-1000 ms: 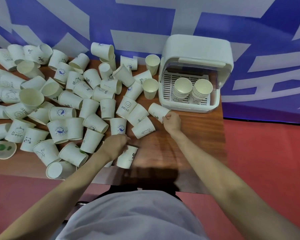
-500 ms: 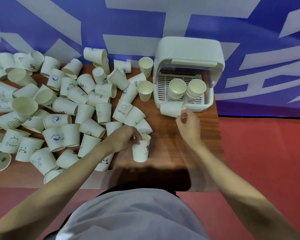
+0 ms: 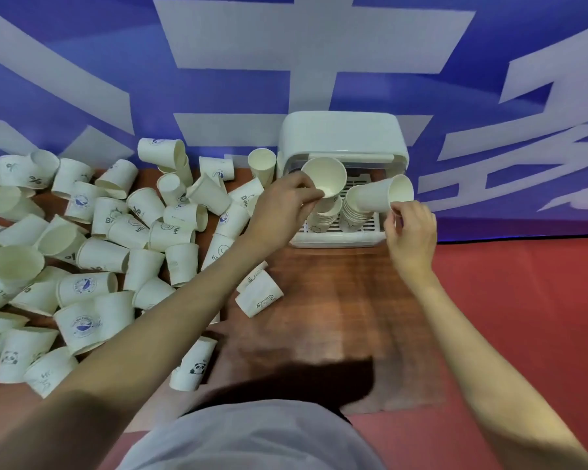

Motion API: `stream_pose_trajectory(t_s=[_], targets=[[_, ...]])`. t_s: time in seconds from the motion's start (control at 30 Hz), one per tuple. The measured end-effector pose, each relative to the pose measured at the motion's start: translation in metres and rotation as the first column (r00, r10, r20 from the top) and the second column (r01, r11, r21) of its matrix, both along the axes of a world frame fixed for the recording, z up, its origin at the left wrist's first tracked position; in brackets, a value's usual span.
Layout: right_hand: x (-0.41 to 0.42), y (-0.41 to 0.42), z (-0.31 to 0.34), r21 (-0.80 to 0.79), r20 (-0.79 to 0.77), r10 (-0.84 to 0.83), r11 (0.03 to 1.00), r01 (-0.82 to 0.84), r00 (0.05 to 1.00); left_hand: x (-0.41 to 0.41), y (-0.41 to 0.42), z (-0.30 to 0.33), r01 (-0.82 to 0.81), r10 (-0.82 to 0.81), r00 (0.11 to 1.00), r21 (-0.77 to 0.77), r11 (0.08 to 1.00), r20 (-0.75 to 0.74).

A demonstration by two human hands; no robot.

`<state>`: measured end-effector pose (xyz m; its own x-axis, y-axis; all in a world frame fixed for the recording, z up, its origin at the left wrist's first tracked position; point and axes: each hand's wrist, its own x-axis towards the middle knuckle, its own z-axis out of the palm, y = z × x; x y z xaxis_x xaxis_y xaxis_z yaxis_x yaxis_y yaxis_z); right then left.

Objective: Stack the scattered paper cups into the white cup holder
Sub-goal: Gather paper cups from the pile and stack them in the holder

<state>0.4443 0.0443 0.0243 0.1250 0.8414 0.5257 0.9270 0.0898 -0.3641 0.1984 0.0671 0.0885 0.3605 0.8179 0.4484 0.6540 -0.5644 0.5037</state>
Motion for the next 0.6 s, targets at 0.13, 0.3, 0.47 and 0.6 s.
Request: stream_pose_trajectory(t_s=[0.13,0.3,0.47,0.6], targets=[[0.0,0.011,-0.01,-0.016,0.15,0.061,0.998,-0.059,0.987,0.011,0.016,-0.018,-0.012,0.011,0.995,-0.014,1.0,-0.095],[0.0,0.026,-0.018,-0.07,0.198,0.116,0.992,-0.104,0.973,0.021,0.028,-0.044,-0.012,0.005,0.994,-0.063,0.998,-0.113],[-0.004,0.039,-0.023,-0.16,0.241,0.161,0.979,-0.125,0.957,0.03,0.036,-0.051,-0.027,0.017,0.995,-0.097,0.995,-0.103],[-0.006,0.045,-0.026,-0.253,0.265,0.166,0.963,-0.098,0.95,0.034,0.038,-0.057,0.007,-0.016,0.99,-0.064,0.998,-0.144]])
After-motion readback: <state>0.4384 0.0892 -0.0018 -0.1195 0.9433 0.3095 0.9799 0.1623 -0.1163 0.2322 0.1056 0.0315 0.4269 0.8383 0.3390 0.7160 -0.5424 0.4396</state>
